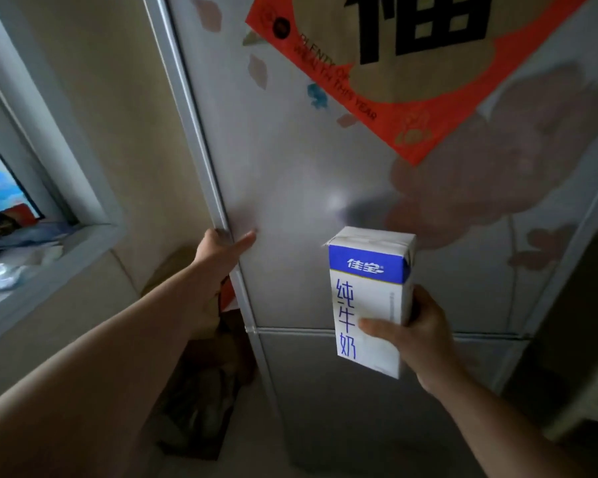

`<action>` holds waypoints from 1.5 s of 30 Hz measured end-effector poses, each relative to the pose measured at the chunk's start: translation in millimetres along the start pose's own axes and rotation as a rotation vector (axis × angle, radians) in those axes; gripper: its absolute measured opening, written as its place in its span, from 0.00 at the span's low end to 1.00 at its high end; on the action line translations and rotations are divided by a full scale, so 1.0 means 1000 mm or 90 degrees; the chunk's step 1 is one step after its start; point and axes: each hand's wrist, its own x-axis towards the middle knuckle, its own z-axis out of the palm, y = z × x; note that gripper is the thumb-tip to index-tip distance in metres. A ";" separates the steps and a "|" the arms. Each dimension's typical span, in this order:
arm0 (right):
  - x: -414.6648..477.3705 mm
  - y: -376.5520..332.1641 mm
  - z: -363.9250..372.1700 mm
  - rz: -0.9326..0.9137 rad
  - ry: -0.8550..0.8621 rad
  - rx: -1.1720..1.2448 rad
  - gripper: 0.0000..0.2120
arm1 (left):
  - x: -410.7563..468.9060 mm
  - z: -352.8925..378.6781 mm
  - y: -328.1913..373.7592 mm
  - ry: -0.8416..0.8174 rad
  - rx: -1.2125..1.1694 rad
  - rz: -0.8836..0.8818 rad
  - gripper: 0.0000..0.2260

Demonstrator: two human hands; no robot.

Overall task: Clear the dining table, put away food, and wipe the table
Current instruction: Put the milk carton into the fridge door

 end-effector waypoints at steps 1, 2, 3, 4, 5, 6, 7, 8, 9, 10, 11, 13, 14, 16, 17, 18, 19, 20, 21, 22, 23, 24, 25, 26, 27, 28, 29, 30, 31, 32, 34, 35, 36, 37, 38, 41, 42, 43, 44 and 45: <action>-0.003 0.001 0.003 0.005 0.013 -0.008 0.27 | 0.003 0.001 -0.001 -0.001 -0.016 0.011 0.22; -0.006 0.002 0.004 0.010 0.023 -0.014 0.26 | 0.005 0.001 -0.003 0.000 -0.039 0.016 0.23; -0.009 0.003 0.006 0.015 0.036 -0.016 0.26 | 0.008 0.002 -0.006 -0.001 -0.058 0.025 0.24; -0.012 0.004 0.007 0.018 0.049 -0.017 0.26 | 0.010 0.002 -0.009 -0.002 -0.064 0.030 0.24; -0.016 0.004 0.008 0.022 0.063 -0.017 0.27 | 0.011 0.001 -0.012 -0.007 -0.059 0.034 0.24; -0.020 0.004 0.008 0.023 0.076 -0.018 0.28 | 0.012 0.000 -0.014 -0.017 -0.050 0.037 0.24; -0.024 0.004 0.007 0.025 0.088 -0.021 0.28 | 0.014 -0.001 -0.015 -0.024 -0.039 0.042 0.24; -0.029 0.003 0.006 0.025 0.096 -0.023 0.27 | 0.015 -0.001 -0.016 -0.029 -0.031 0.046 0.25; -0.033 0.003 0.004 0.025 0.101 -0.020 0.26 | 0.017 -0.001 -0.016 -0.032 -0.029 0.051 0.25; -0.036 0.003 0.002 0.024 0.105 -0.015 0.25 | 0.017 -0.001 -0.016 -0.036 -0.033 0.053 0.26; -0.041 0.002 0.000 0.026 0.107 -0.006 0.25 | 0.017 -0.001 -0.016 -0.039 -0.038 0.050 0.26; -0.049 0.004 -0.004 0.037 0.105 0.004 0.25 | 0.016 0.001 -0.016 -0.033 -0.044 0.048 0.25; -0.053 0.005 -0.007 0.040 0.107 0.006 0.26 | 0.015 0.002 -0.016 -0.029 -0.045 0.049 0.25; -0.060 0.007 -0.013 0.047 0.119 0.005 0.28 | 0.014 0.001 -0.015 -0.028 -0.046 0.047 0.27; -0.063 0.008 -0.015 0.050 0.124 0.002 0.28 | 0.014 -0.001 -0.014 -0.029 -0.042 0.042 0.28; -0.067 0.007 -0.018 0.051 0.128 -0.003 0.28 | 0.015 -0.001 -0.013 -0.034 -0.035 0.041 0.30; -0.071 0.007 -0.021 0.050 0.131 -0.011 0.27 | 0.013 -0.002 -0.013 -0.034 -0.025 0.039 0.31; -0.074 0.006 -0.024 0.046 0.134 -0.017 0.25 | 0.011 -0.003 -0.013 -0.033 -0.021 0.041 0.32; -0.077 0.006 -0.028 0.044 0.139 -0.022 0.24 | 0.006 -0.004 -0.014 -0.031 -0.022 0.037 0.33; -0.080 0.006 -0.031 0.042 0.143 -0.031 0.23 | 0.000 -0.005 -0.015 -0.029 -0.025 0.034 0.34; -0.082 0.006 -0.033 0.040 0.146 -0.034 0.24 | -0.007 -0.007 -0.017 -0.025 -0.032 0.029 0.35; -0.088 0.006 -0.034 0.041 0.149 -0.035 0.24 | -0.017 -0.010 -0.020 -0.022 -0.045 0.029 0.37; -0.089 0.006 -0.036 0.039 0.157 -0.033 0.25 | -0.024 -0.011 -0.020 -0.020 -0.059 0.026 0.38; -0.094 0.005 -0.036 0.039 0.160 -0.032 0.25 | -0.034 -0.014 -0.021 -0.017 -0.067 0.027 0.37; -0.098 0.004 -0.037 0.039 0.160 -0.031 0.26 | -0.043 -0.016 -0.021 -0.013 -0.068 0.026 0.35; -0.104 0.002 -0.037 0.036 0.156 -0.029 0.26 | -0.052 -0.018 -0.021 -0.008 -0.067 0.030 0.34; -0.110 0.000 -0.038 0.034 0.154 -0.026 0.26 | -0.062 -0.019 -0.022 -0.007 -0.064 0.029 0.33; -0.117 -0.001 -0.038 0.031 0.151 -0.025 0.26 | -0.072 -0.021 -0.022 -0.006 -0.059 0.031 0.32; -0.124 -0.002 -0.039 0.028 0.148 -0.030 0.26 | -0.081 -0.023 -0.024 -0.004 -0.051 0.031 0.32; -0.132 -0.004 -0.040 0.025 0.141 -0.035 0.27 | -0.093 -0.025 -0.025 -0.001 -0.042 0.037 0.31; -0.149 -0.008 -0.044 0.030 0.132 -0.029 0.28 | -0.111 -0.030 -0.031 0.002 -0.029 0.045 0.28; -0.158 -0.010 -0.046 0.035 0.130 -0.021 0.28 | -0.121 -0.032 -0.035 0.002 -0.031 0.050 0.27; -0.169 -0.013 -0.049 0.037 0.125 -0.016 0.28 | -0.132 -0.035 -0.037 0.003 -0.033 0.056 0.25; -0.178 -0.015 -0.052 0.036 0.120 -0.015 0.27 | -0.143 -0.036 -0.040 0.006 -0.031 0.061 0.25; -0.190 -0.016 -0.057 0.035 0.117 -0.019 0.27 | -0.156 -0.038 -0.042 0.006 -0.020 0.063 0.25; -0.224 -0.017 -0.070 0.039 0.128 -0.028 0.27 | -0.192 -0.043 -0.044 0.004 0.030 0.074 0.27; -0.234 -0.018 -0.074 0.041 0.129 -0.027 0.27 | -0.204 -0.043 -0.043 0.002 0.041 0.076 0.26; -0.243 -0.018 -0.079 0.044 0.129 -0.031 0.27 | -0.214 -0.044 -0.044 0.000 0.052 0.081 0.26; -0.251 -0.018 -0.084 0.046 0.129 -0.030 0.28 | -0.224 -0.044 -0.043 -0.004 0.063 0.086 0.26; -0.262 -0.018 -0.089 0.052 0.130 -0.030 0.29 | -0.237 -0.044 -0.043 -0.007 0.074 0.094 0.26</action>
